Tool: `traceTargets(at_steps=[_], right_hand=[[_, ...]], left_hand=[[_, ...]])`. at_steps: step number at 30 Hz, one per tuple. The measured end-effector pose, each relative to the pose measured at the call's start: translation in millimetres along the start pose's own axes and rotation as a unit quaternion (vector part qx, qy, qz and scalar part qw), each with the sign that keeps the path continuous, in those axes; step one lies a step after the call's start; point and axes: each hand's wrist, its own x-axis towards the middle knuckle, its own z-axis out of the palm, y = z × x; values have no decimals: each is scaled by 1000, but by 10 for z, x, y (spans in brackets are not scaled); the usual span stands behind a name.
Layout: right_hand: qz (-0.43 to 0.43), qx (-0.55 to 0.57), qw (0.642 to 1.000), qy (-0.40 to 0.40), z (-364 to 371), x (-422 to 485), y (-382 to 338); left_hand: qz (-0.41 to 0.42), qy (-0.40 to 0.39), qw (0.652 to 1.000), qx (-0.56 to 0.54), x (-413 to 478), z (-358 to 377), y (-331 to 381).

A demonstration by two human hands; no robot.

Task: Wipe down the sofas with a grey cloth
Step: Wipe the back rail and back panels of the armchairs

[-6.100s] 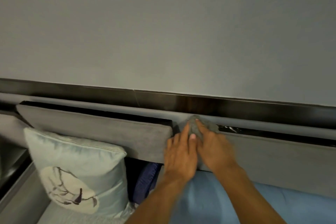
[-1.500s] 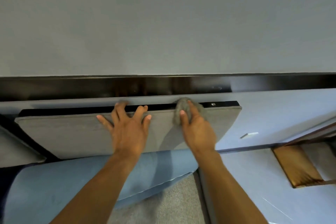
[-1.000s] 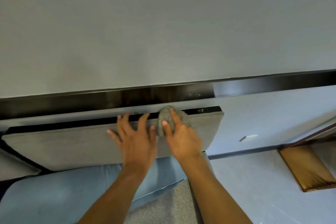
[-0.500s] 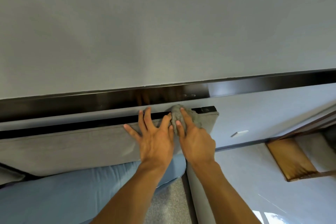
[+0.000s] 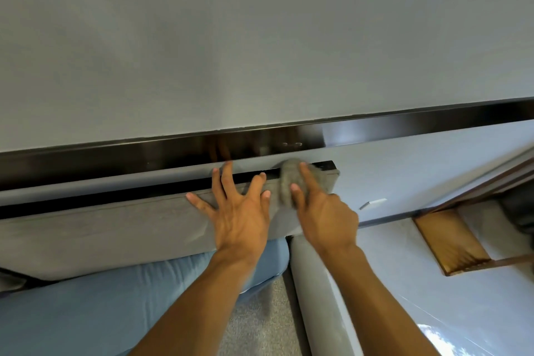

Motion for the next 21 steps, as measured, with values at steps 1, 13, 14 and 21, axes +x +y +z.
traceTargets(at_steps=[1,13,14,21], right_hand=[[27,9,1000,5,-49,46,123],[-23,71,997,-31,37,-111,34],[-6,69,997,-20,-10,-71,135],[71,153,986,18,15,60,-64]], left_hand=[[0,-2,1000,0,-4,-4,0],[2,-11,1000,-8,-6,-25,5],[1,-13,1000,-7,-6,-27,4],[-1,-15,1000,-7,-5,-38,9]])
